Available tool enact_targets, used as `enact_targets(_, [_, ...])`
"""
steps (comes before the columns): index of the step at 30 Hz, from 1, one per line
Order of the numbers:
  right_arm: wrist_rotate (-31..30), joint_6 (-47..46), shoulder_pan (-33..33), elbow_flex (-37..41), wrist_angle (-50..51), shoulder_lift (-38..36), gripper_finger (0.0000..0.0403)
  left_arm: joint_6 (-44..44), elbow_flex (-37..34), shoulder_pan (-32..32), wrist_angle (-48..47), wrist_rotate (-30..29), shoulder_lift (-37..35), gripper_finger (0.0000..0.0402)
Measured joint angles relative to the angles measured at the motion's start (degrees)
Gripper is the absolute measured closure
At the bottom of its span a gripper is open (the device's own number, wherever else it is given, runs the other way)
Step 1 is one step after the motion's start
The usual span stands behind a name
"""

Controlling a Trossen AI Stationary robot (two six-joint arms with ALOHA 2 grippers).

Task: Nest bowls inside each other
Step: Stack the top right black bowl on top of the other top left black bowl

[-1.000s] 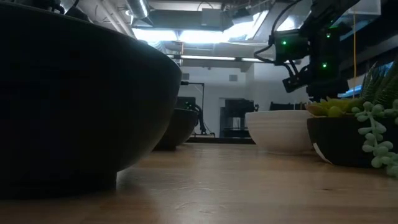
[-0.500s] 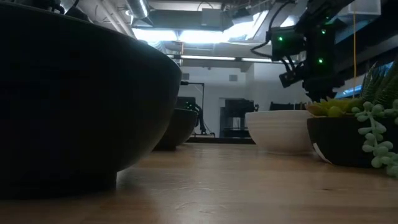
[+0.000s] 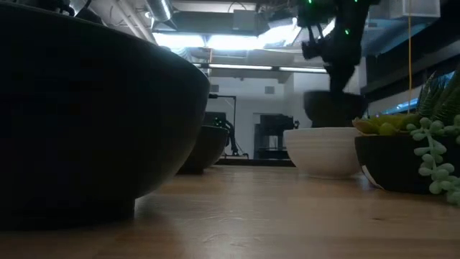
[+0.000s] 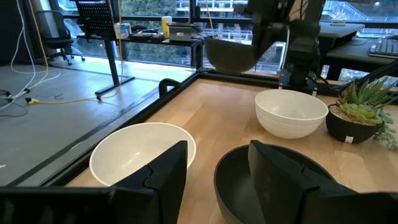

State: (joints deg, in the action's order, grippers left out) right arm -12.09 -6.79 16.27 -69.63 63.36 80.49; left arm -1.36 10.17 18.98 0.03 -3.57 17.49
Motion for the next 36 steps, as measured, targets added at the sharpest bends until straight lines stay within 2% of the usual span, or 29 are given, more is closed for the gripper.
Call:
enact_targets(4, [5.11,1.43,-2.13,-4.10,-3.64,0.01,0.0392,-0.01,0.01,0.00,0.00,0.00,0.00,0.0236])
enact_targets(8, [6.21,2.78,-5.18,-7.46,-8.23,1.67,0.0392,-0.01,0.00,-0.01,0.00,0.00,0.01,0.0236])
enact_targets(18, [15.33,9.81,-10.21,-19.93,-12.99,15.94,0.0392,-0.01,0.00,-0.02,0.00,0.00,0.01,0.0236])
enact_targets(21, [15.81,11.30,-11.43,-23.92,-12.78,20.78,0.0391,-0.01,0.00,-0.02,0.00,0.00,0.01,0.0236])
enact_targets(25, [19.95,12.95,-12.79,-29.33,-12.41,26.96,0.0392,-0.01,0.01,-0.02,0.00,0.00,0.01,0.0236])
enact_targets(36, [20.32,17.66,-17.38,-46.96,-4.37,40.75,0.0392,-0.01,0.01,-0.02,-0.01,0.01,0.01,0.0236])
